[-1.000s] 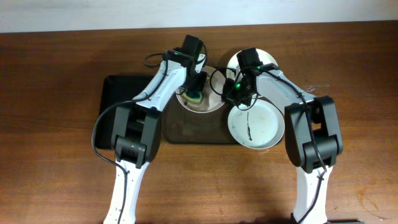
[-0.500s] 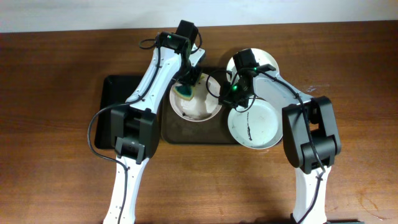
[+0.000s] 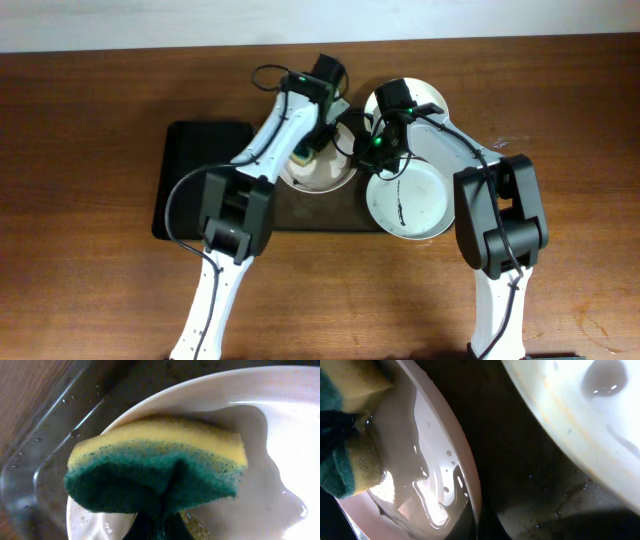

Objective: Clean dirty plates on tray and stack at the side
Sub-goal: 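Scrub the left plate with the sponge while the right gripper holds it, then lift the sponge back toward the black tray with the left gripper, then scrub the left plate again with the sponge in the left gripper, then raise the sponge away and lift the cleaned plate with the right gripper, then place the cleaned plate on the table right of the brown tray, then drag the pale green plate to the tray center with the right gripper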

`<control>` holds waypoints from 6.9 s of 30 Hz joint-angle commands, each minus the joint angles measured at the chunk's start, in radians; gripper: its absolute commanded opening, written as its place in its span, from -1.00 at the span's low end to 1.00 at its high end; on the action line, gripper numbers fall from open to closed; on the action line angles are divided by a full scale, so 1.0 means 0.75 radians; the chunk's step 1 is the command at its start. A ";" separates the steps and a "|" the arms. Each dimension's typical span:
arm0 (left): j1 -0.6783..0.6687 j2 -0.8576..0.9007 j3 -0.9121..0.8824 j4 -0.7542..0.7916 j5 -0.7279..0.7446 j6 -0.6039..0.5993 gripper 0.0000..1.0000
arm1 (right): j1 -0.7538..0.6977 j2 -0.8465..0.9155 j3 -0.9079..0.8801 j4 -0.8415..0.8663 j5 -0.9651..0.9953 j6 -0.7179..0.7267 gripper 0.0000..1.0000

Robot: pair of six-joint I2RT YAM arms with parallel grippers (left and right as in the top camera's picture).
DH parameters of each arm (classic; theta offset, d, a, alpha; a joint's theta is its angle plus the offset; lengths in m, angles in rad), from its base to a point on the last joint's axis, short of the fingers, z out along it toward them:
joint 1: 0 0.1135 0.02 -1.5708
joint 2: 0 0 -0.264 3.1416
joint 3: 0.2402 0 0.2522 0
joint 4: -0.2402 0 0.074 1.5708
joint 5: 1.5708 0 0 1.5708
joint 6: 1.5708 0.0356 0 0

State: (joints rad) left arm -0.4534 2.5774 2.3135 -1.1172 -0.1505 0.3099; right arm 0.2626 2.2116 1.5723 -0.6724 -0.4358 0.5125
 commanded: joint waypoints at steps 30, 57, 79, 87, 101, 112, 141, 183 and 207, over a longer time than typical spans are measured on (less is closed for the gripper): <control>0.644 -0.251 0.429 -0.762 0.531 -0.617 -1.00 | 0.175 -0.101 0.728 -0.833 0.571 -0.294 -0.92; 0.660 -0.367 -0.114 -0.458 0.211 -0.641 -1.00 | 0.623 -0.124 0.763 -0.982 1.896 0.147 -0.92; 0.474 -0.453 -0.114 -0.218 0.356 -0.631 -1.00 | 0.050 0.035 0.277 -0.239 0.265 -0.713 -0.10; 0.398 -0.452 -0.114 -0.200 0.355 -0.632 -1.00 | 0.052 0.120 0.266 -0.164 0.283 -0.561 -0.92; 0.219 -0.317 -0.116 -0.070 0.344 -0.632 -1.00 | 0.050 0.119 0.268 -0.336 0.406 0.020 -0.55; 0.100 -0.076 -0.120 0.119 0.390 -0.339 -1.00 | 0.050 0.119 0.268 -0.328 0.407 0.020 -0.92; 0.388 0.070 1.103 -0.697 0.160 -0.607 -1.00 | 0.054 0.024 0.403 -0.442 0.138 -0.260 -0.92; 0.395 -0.031 1.096 -0.761 0.170 -0.602 -1.00 | -0.994 -0.476 -0.212 -0.208 0.571 -0.296 -0.92; 0.395 -0.031 1.096 -0.761 0.171 -0.602 -1.00 | -0.422 -0.479 -0.492 -0.409 0.318 -0.533 -0.35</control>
State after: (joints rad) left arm -0.1608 2.5992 3.1214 -1.6901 -0.0261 -0.1322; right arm -0.0788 1.8542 1.2205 -0.9894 -0.2081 0.1089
